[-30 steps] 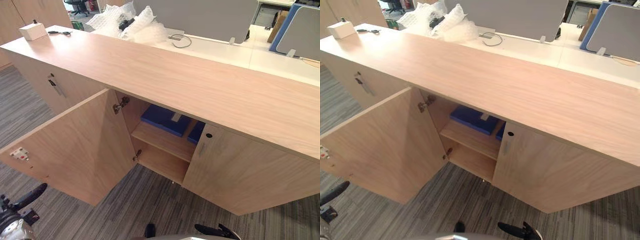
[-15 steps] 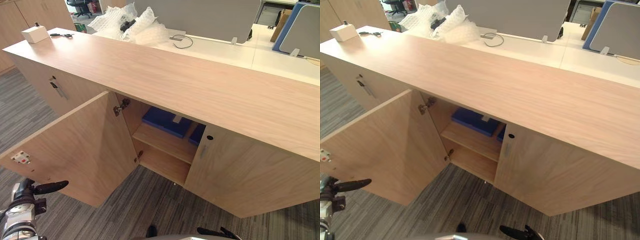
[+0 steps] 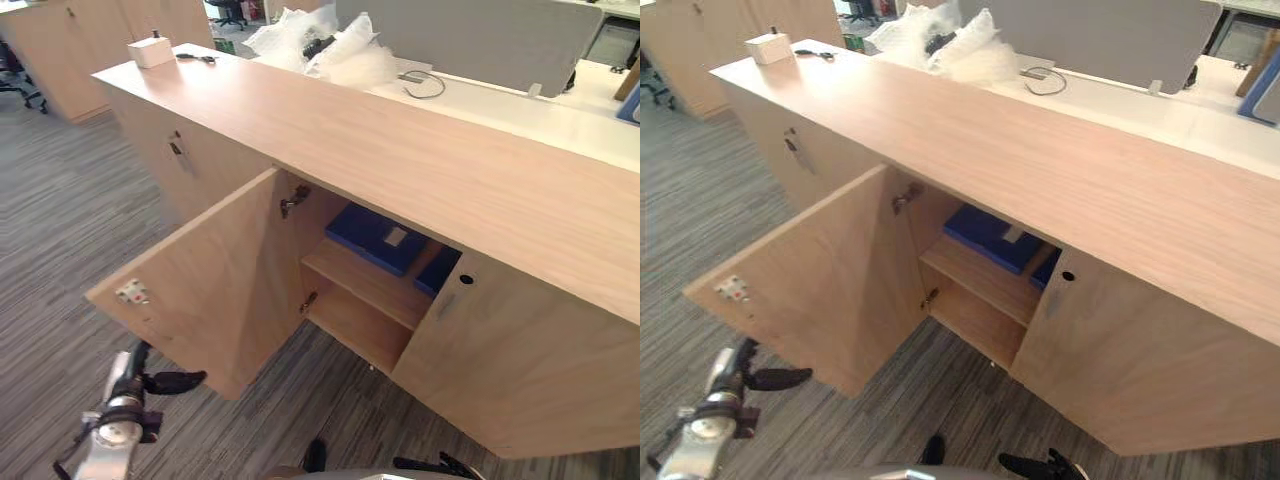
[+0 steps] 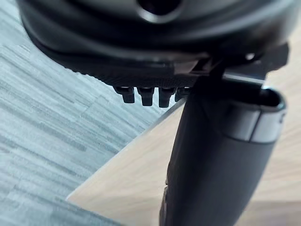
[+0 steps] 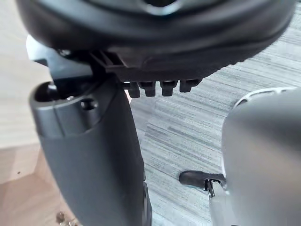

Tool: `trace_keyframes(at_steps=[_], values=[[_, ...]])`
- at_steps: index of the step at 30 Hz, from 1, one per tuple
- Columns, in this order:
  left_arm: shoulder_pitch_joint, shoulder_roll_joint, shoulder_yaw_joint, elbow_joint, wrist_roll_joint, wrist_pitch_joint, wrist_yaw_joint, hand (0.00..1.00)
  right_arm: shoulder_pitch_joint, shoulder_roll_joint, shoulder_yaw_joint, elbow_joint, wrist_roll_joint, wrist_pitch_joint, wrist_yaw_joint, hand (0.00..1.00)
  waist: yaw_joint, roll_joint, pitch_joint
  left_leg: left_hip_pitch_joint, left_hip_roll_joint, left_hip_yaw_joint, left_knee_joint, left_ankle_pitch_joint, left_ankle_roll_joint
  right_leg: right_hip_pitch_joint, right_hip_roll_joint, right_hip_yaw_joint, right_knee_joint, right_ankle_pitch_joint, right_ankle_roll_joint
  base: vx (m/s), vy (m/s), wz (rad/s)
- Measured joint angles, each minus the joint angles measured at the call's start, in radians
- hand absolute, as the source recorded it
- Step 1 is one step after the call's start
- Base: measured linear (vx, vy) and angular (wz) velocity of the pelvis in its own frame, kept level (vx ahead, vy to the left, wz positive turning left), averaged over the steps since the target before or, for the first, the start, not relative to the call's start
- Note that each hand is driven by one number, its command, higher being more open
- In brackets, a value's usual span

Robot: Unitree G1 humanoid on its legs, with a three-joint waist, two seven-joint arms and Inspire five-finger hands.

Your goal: Walk over to the cabinet, pick up the folder, carry it to the office cabinet, place the folder inside the office cabinet, then close the office cabinet door

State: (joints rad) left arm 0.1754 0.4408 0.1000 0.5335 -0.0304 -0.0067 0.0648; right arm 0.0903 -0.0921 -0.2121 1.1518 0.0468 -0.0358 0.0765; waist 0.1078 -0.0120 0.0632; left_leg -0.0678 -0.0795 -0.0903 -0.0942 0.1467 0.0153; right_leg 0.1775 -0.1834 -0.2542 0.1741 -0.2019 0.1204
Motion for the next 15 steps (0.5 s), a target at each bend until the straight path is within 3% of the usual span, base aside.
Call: trace_keyframes(at_steps=[4,6,9,11,13,15], values=[[0.038,-0.061,-0.168,-0.061,-0.023,0.018,0.000,1.00,-0.017,0.016,0.040,0.004,-0.005,-0.003,0.001,1.00,0.004,0.009,-0.002,-0.036,-0.019,-0.019,0.000,0.043,-0.003,-0.018,-0.009,-0.044,-0.053,-0.045,0.015,-0.18,-0.090,0.21],[0.063,-0.075,-0.344,-0.135,-0.048,0.020,-0.008,1.00,-0.022,0.010,0.038,0.019,-0.003,0.001,-0.006,1.00,0.005,0.027,-0.008,-0.057,0.003,-0.021,0.004,0.052,-0.013,-0.027,0.013,-0.071,-0.058,-0.030,0.006,-0.21,-0.017,0.39],[0.059,-0.076,-0.542,-0.242,-0.066,0.019,-0.066,1.00,-0.032,0.005,0.039,0.023,-0.001,0.002,-0.024,1.00,-0.008,0.025,-0.009,-0.087,0.014,-0.001,0.004,0.062,-0.016,-0.055,0.019,-0.072,-0.056,-0.019,0.003,-0.15,0.073,0.07],[0.019,-0.067,-0.651,-0.317,-0.085,0.010,-0.138,1.00,-0.036,0.010,0.040,0.022,0.004,0.004,-0.034,1.00,-0.030,0.014,-0.011,-0.090,0.013,0.005,0.000,0.082,-0.008,-0.059,0.017,-0.063,-0.061,-0.016,0.006,-0.05,0.113,-0.18],[-0.059,-0.068,-0.767,-0.418,-0.093,-0.048,-0.226,1.00,-0.044,0.031,0.059,0.019,0.005,0.004,-0.035,1.00,-0.062,-0.015,-0.018,-0.089,0.004,0.015,0.000,0.078,-0.002,-0.057,0.006,-0.063,-0.066,-0.016,0.006,-0.01,0.091,-0.10],[-0.113,-0.095,-0.810,-0.480,-0.105,-0.093,-0.258,1.00,-0.046,0.042,0.066,0.019,0.005,0.000,-0.036,1.00,-0.070,-0.019,-0.020,-0.077,0.002,0.029,0.000,0.072,0.006,-0.044,0.002,-0.062,-0.077,-0.015,0.004,0.00,0.051,-0.20]])
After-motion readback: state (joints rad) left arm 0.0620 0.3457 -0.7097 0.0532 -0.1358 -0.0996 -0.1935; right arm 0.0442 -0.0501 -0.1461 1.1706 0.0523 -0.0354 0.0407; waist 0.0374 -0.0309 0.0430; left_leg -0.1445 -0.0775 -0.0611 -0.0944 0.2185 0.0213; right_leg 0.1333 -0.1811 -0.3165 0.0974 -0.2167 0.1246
